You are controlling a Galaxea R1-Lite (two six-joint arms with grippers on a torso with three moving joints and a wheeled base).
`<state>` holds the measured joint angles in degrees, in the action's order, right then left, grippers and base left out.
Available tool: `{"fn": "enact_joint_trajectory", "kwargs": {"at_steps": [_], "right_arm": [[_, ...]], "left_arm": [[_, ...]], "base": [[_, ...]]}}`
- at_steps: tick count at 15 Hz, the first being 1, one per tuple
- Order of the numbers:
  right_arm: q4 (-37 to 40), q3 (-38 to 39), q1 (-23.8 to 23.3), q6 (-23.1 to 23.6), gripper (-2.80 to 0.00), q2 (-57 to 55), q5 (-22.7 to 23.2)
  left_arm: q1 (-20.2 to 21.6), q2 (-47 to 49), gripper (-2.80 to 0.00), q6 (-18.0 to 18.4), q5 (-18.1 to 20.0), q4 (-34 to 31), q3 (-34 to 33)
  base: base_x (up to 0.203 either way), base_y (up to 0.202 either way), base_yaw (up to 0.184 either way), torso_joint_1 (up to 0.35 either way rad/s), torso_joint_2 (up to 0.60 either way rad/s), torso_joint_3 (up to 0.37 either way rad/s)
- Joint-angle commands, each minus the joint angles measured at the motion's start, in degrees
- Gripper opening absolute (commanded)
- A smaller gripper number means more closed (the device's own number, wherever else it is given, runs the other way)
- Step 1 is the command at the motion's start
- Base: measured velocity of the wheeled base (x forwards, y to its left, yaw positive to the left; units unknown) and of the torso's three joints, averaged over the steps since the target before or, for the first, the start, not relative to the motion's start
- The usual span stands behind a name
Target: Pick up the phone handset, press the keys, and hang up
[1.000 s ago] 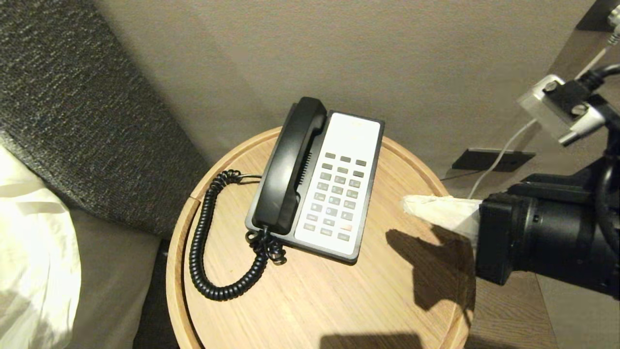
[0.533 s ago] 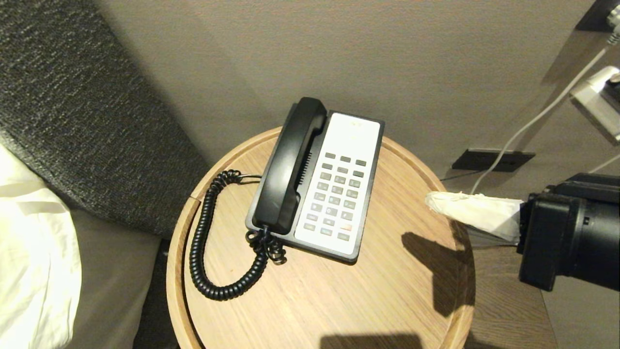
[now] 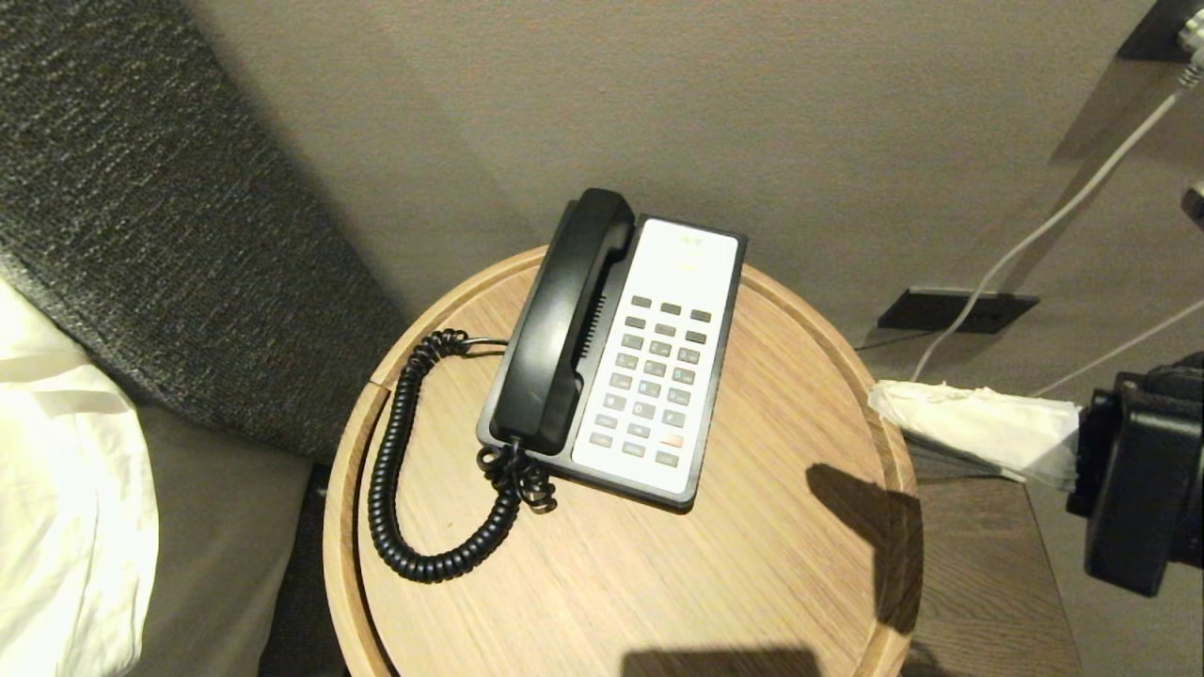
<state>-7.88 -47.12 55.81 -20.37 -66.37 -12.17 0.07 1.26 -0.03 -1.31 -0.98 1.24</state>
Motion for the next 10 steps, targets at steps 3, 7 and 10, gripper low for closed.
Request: {"fn": "enact_joint_trajectory", "kwargs": {"at_steps": [3,7,10], "right_arm": [[-0.12,1.85,0.00,-0.10,-2.80,1.95,-0.04],[-0.12,2.43,-0.08,-0.28,-2.80,2.12,-0.13],[0.57,2.89,-0.09,0.03,-2.80,5.26,-1.35]], "left_arm": [[0.02,-1.26,-2.80,5.06,2.51,0.80,-1.47],[-0.07,-1.26,-2.80,4.86,2.28,0.98,-1.59],[0.02,-1.26,-2.80,4.86,2.28,0.98,-1.59]], "base": [[0.000,0.000,0.000,0.000,0.00,0.000],[0.000,0.000,0.000,0.000,0.00,0.000],[0.000,0.000,0.000,0.000,0.00,0.000]]}}
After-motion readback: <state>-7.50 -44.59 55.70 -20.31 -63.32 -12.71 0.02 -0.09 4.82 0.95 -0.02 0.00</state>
